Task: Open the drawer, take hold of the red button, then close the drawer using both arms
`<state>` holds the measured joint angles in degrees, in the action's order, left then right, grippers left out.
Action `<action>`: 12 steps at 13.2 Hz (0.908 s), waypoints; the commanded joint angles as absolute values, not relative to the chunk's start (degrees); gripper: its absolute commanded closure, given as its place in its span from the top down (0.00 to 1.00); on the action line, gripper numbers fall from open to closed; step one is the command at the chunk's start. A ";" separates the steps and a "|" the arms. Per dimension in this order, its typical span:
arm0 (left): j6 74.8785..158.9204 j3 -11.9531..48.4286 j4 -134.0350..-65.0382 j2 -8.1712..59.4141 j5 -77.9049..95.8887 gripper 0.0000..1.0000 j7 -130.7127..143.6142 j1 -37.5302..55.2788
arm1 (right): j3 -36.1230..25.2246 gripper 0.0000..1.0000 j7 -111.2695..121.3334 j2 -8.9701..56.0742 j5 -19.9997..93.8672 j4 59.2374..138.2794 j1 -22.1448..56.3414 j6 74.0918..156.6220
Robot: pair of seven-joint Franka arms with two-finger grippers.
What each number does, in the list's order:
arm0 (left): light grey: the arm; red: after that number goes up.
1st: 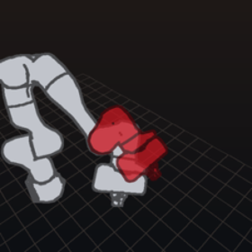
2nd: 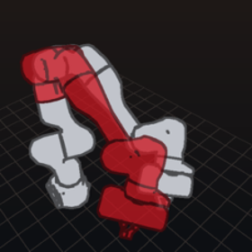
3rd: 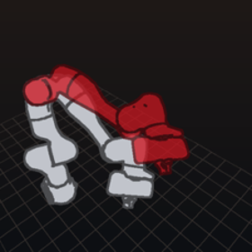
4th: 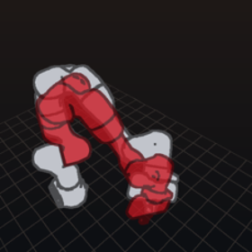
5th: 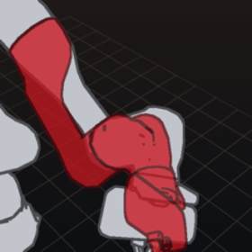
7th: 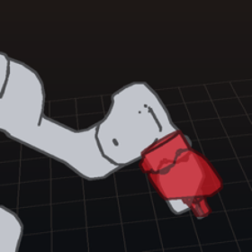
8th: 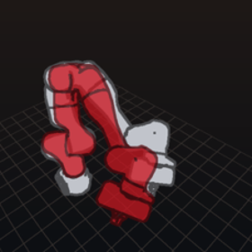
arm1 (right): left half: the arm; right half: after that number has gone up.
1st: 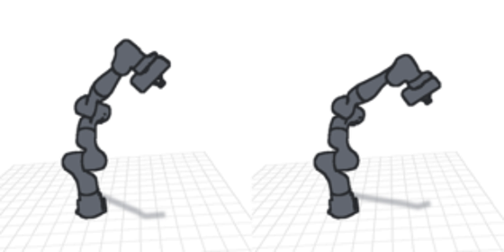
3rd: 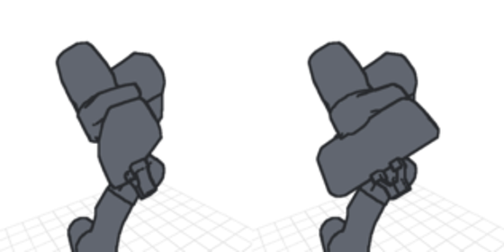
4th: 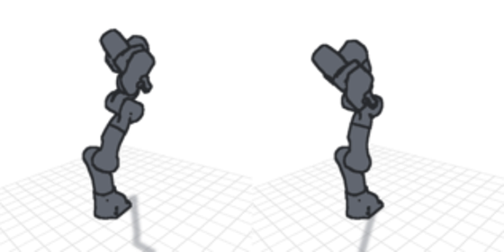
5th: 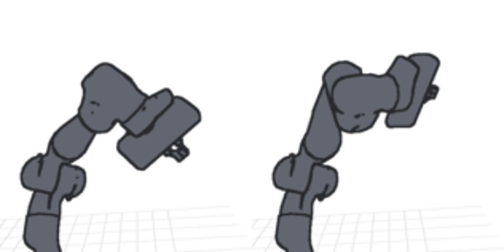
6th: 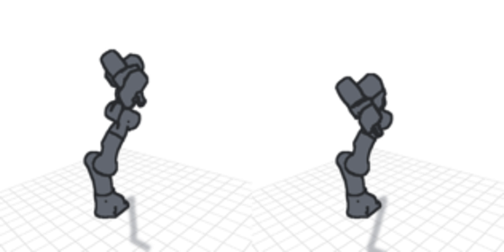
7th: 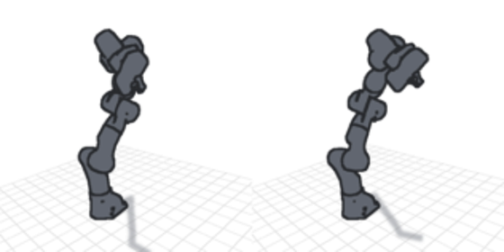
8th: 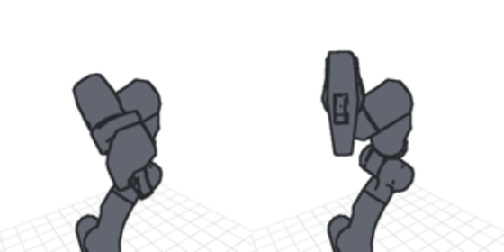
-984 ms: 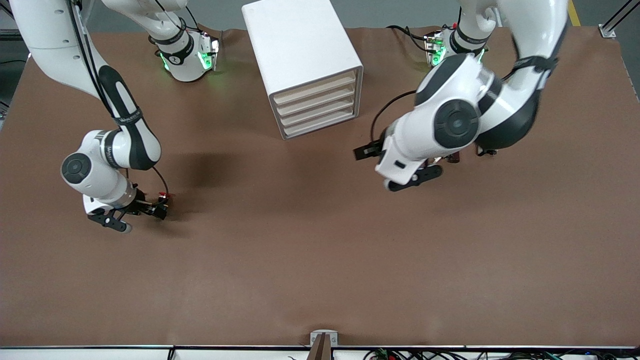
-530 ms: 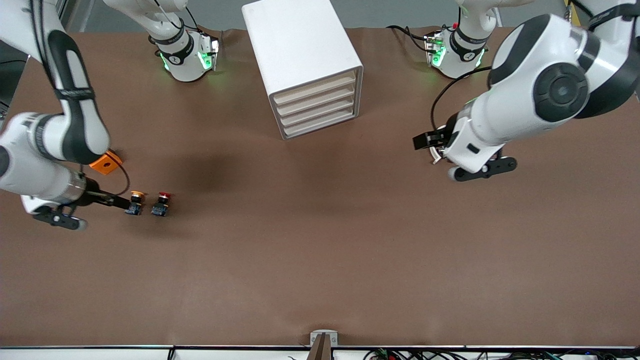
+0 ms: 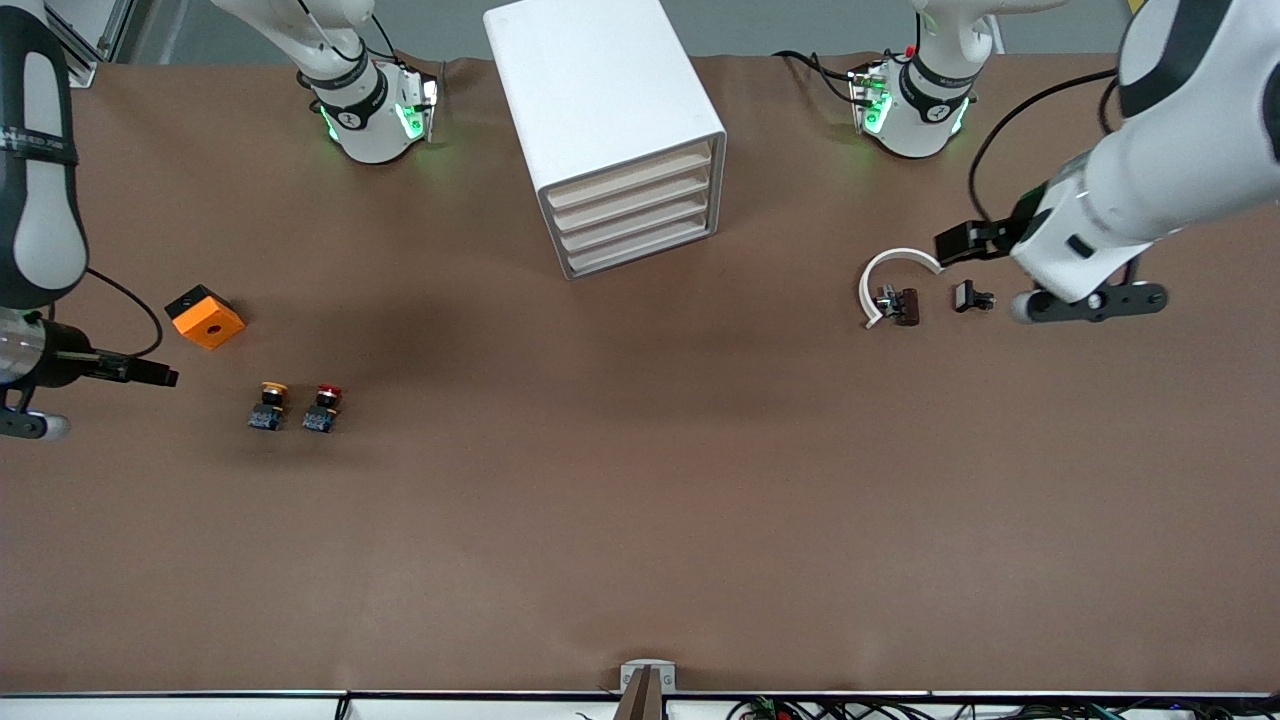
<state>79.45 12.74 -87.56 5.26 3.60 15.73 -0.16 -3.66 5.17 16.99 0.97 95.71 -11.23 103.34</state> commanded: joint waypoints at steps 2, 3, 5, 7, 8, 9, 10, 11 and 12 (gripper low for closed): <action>84.53 6.69 -100.59 -5.60 2.73 1.00 8.45 1.23 | -2.81 1.00 5.54 15.91 -0.35 88.61 -12.22 93.37; 88.64 5.98 -106.03 -9.45 2.72 1.00 7.31 1.06 | -2.81 1.00 5.36 15.91 -0.35 86.07 -12.04 89.86; 93.42 5.10 -111.35 -13.62 2.72 1.00 6.42 0.70 | -2.64 1.00 2.83 16.08 -0.44 81.76 -12.04 85.10; 93.34 5.10 -110.31 -13.54 2.72 1.00 6.33 -0.43 | -2.72 1.00 2.46 16.26 -0.79 80.77 -12.04 84.55; 93.25 5.10 -109.35 -13.27 2.72 1.00 6.24 -0.70 | -2.64 1.00 2.46 16.35 -1.75 80.25 -12.04 84.46; 93.16 5.01 -107.94 -12.58 2.72 1.00 6.15 -1.05 | -2.64 1.00 2.37 16.35 -2.45 79.55 -12.04 84.46; 93.08 5.01 -106.10 -11.35 2.64 1.00 6.33 -1.92 | -2.72 1.00 2.37 16.26 -2.90 78.58 -11.95 84.38; 92.21 5.01 -103.56 -9.95 2.64 1.00 5.72 -2.11 | -2.64 1.00 2.46 16.17 -3.68 77.88 -11.78 82.63; 89.50 5.01 -100.49 -8.54 2.64 1.00 4.58 -2.63 | -2.46 1.00 2.55 16.17 -3.87 76.74 -11.69 79.92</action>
